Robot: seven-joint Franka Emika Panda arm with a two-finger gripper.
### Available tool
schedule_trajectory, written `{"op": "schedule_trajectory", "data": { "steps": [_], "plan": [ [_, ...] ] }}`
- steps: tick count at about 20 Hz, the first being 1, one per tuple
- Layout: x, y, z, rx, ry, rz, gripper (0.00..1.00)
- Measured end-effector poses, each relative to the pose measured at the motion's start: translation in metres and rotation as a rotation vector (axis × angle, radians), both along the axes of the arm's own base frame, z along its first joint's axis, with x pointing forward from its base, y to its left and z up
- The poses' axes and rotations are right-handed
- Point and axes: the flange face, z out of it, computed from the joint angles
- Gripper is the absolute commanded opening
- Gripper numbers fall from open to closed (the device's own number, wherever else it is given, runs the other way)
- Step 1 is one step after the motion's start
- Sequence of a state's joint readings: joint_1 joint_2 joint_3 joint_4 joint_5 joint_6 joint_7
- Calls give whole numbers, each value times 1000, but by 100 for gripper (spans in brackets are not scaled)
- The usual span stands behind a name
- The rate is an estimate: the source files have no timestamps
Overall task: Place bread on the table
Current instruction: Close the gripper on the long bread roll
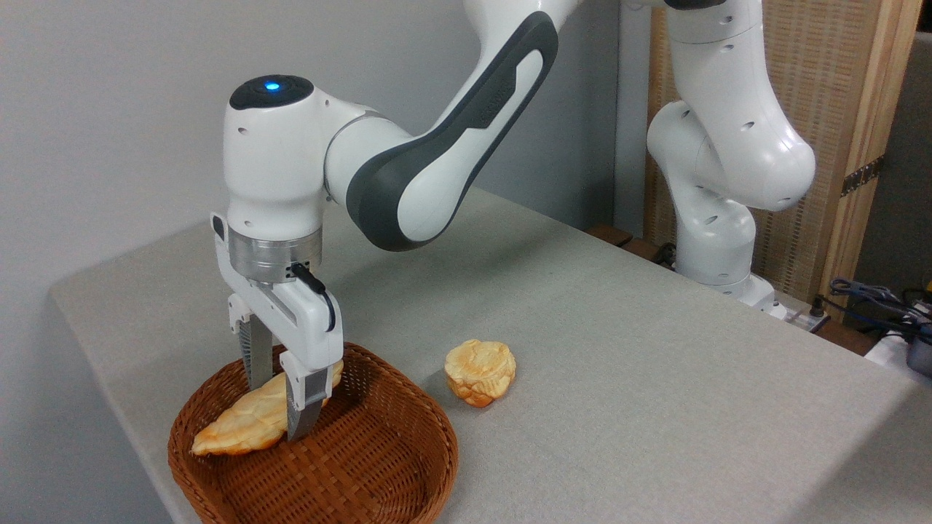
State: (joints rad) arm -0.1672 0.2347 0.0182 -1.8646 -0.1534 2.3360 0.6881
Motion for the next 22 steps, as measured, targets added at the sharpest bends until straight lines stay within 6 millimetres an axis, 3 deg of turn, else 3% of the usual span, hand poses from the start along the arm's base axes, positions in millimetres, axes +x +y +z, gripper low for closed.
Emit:
{"op": "schedule_trajectory", "data": {
  "steps": [16,22],
  "plan": [
    [1,-1,6,-2,-11,-1,44],
    [-2,5,41,-10,-68,7,44]
  ]
}}
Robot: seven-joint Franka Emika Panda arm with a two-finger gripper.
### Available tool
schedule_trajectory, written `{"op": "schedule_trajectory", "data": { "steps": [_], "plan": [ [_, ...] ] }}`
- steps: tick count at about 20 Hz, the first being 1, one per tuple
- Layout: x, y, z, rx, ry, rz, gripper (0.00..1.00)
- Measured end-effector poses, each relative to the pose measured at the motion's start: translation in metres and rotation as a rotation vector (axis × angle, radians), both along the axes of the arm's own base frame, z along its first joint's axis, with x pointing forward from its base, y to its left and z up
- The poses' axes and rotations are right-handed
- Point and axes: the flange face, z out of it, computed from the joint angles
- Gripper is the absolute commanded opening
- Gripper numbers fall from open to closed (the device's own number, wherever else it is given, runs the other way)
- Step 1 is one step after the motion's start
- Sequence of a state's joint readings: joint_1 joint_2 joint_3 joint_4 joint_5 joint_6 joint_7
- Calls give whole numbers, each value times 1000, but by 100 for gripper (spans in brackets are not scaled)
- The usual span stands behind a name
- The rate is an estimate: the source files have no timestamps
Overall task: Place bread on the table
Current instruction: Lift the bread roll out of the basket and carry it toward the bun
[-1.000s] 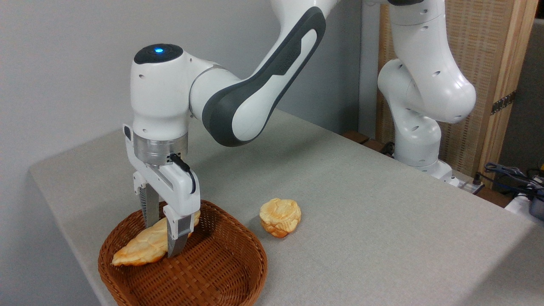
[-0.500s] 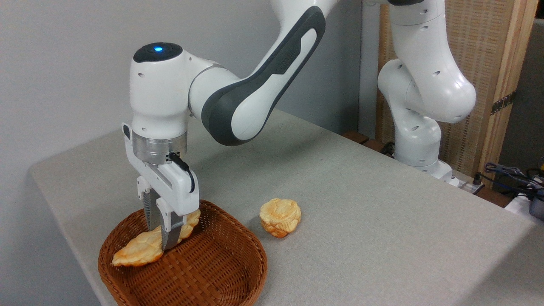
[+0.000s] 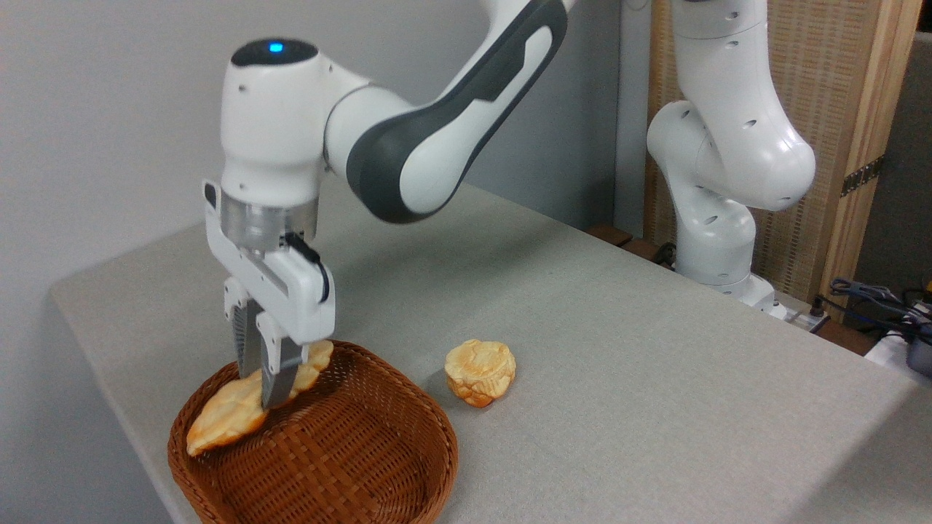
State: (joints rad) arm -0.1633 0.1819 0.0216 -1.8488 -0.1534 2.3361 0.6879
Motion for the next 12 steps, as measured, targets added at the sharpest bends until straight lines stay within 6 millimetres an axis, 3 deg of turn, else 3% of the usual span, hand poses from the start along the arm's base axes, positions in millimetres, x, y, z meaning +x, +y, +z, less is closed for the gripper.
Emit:
{"op": "schedule_trajectory", "data": {
  "steps": [6,12],
  "plan": [
    [-18,10,47,-8,-11,4,48],
    [-48,10,57,1,162,-28,49]
  ]
}}
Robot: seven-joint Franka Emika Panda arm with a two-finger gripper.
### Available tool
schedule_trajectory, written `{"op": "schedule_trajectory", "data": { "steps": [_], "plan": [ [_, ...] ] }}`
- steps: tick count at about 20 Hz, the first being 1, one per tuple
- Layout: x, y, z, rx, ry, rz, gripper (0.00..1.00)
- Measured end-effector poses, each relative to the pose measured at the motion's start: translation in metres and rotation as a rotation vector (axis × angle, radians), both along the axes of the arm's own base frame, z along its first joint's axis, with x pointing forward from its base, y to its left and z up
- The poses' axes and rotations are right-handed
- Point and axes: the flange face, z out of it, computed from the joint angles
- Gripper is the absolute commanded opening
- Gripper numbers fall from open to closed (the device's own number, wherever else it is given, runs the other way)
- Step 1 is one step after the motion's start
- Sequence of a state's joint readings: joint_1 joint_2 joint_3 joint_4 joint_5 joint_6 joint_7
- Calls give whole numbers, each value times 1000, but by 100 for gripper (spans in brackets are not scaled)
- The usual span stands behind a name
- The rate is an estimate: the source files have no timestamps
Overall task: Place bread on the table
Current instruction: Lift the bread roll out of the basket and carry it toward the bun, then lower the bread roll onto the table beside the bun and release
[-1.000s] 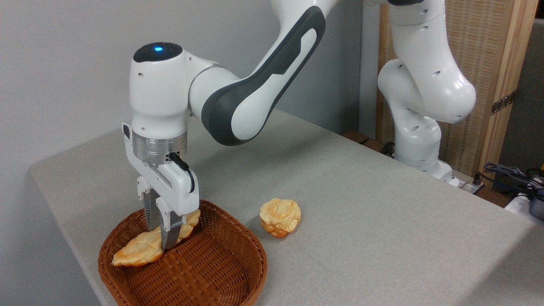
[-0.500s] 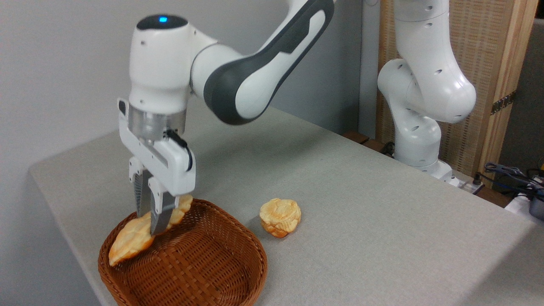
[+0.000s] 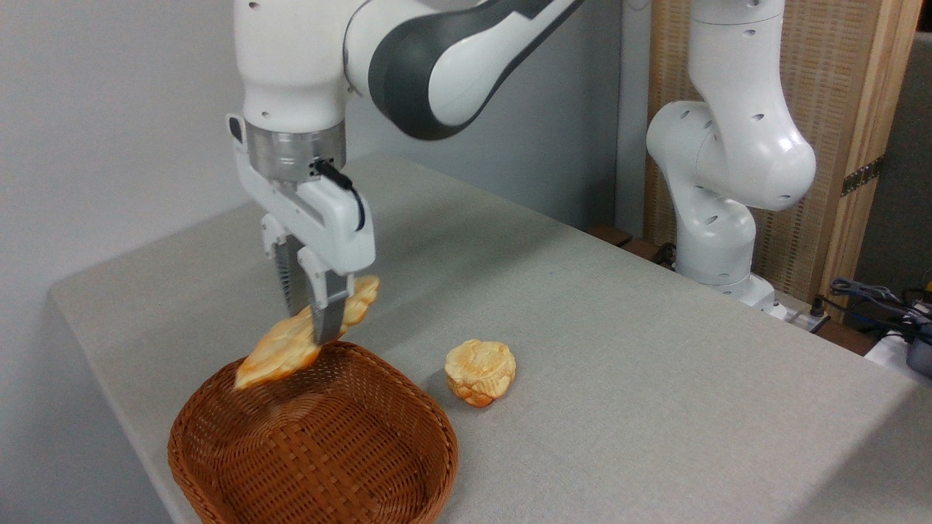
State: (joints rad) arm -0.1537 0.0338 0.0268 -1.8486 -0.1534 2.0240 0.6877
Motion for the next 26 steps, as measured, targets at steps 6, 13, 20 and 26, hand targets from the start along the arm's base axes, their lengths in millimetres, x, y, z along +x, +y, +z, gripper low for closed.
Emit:
{"op": "schedule_trajectory", "data": {
  "steps": [6,13,20,26],
  "plan": [
    [-37,1,14,6,124,-27,53],
    [-71,-5,0,19,257,-62,84],
    [-78,-11,-17,26,297,-75,100],
    [-78,-10,-18,41,295,-86,100]
  ]
}}
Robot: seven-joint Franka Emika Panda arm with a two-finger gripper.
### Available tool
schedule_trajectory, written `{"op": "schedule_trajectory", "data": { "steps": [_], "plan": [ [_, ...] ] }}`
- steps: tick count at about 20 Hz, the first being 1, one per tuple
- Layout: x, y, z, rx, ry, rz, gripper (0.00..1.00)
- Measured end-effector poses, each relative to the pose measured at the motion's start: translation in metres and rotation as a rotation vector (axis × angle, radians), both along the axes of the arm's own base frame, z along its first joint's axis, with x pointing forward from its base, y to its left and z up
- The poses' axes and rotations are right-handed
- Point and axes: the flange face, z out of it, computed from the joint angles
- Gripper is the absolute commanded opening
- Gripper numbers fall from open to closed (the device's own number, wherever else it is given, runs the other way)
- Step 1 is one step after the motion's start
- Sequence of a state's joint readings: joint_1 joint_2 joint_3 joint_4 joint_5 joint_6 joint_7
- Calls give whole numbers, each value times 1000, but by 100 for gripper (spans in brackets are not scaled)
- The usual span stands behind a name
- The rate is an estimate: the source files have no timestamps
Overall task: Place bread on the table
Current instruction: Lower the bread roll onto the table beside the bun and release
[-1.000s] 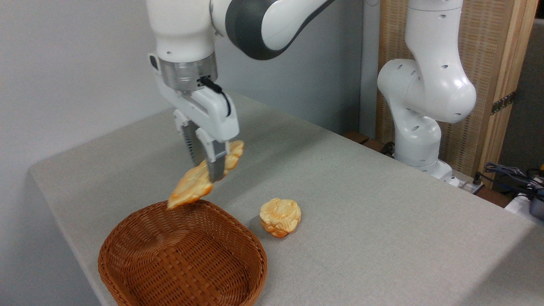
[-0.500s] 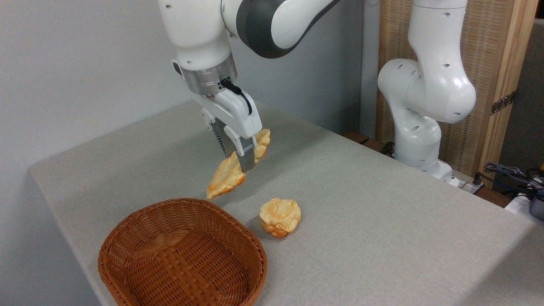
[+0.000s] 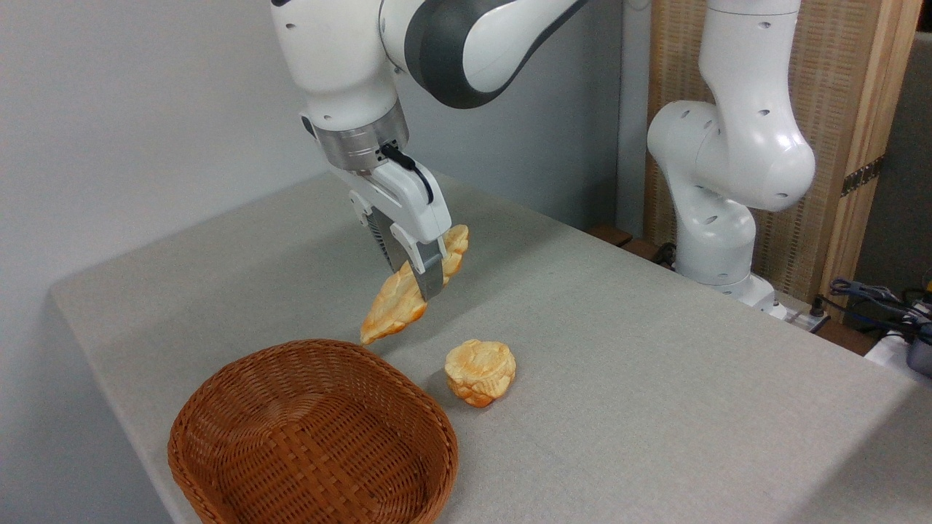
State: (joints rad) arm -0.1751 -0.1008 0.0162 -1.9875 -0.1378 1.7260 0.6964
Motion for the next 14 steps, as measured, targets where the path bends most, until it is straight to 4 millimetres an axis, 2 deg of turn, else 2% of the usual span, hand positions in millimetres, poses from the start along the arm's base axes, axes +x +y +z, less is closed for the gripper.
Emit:
{"op": "schedule_trajectory", "data": {
  "steps": [14],
  "plan": [
    [1,-5,-2,18,-6,-20,100]
  ]
}}
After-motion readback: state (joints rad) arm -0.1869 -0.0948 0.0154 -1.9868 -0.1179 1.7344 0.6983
